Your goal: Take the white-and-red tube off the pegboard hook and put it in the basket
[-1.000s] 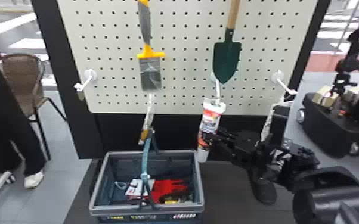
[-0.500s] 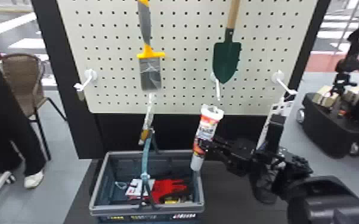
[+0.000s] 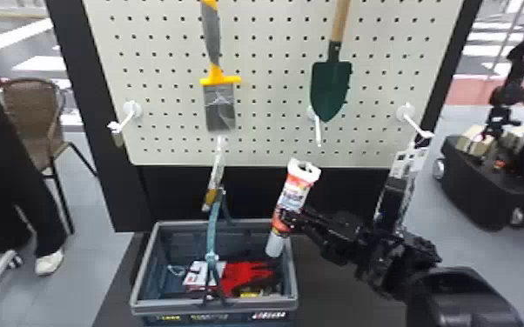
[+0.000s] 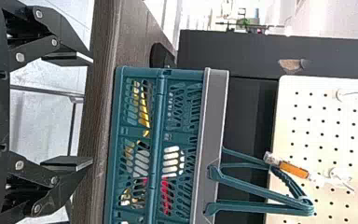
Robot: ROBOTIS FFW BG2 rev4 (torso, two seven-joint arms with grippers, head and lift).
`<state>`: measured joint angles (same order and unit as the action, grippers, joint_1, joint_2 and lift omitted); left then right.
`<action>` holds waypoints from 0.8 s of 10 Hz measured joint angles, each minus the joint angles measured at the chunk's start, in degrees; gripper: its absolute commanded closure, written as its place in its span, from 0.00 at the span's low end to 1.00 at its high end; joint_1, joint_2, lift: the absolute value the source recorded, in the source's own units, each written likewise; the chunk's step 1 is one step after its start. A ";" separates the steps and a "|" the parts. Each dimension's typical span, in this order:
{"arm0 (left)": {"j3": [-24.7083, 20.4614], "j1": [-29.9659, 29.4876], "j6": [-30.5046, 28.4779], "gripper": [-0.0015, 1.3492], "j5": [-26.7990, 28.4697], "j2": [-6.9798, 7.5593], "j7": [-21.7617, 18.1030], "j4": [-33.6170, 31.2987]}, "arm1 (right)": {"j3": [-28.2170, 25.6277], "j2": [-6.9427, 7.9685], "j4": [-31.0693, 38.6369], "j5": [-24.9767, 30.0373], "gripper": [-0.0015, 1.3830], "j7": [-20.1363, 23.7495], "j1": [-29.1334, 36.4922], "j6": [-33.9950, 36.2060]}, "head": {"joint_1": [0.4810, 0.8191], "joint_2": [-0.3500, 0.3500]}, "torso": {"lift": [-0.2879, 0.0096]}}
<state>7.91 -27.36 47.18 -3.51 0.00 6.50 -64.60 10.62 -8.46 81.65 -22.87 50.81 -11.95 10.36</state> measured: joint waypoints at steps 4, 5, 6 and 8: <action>0.00 0.07 -0.07 0.38 0.08 0.00 0.00 -0.01 | 3.05 0.35 -8.32 -1.80 0.74 1.27 -3.42 -1.46 | 0.20 0.50 | 0.63; 0.00 0.11 -0.07 0.38 0.09 0.00 0.00 -0.01 | 4.12 0.51 -11.49 -2.48 0.74 1.81 -4.82 -1.97 | 0.20 0.50 | 0.63; 0.00 0.13 -0.09 0.38 0.09 0.00 0.00 -0.01 | 5.25 0.73 -14.62 -3.16 0.74 2.18 -6.20 -2.58 | 0.20 0.50 | 0.63; 0.01 0.23 -0.15 0.38 0.09 0.00 0.00 0.00 | 6.93 1.29 -19.15 -4.02 0.74 2.38 -7.97 -3.64 | 0.20 0.50 | 0.63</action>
<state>7.92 -27.13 47.03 -3.43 0.00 6.50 -64.60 17.55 -7.16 62.50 -26.89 53.19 -19.93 6.72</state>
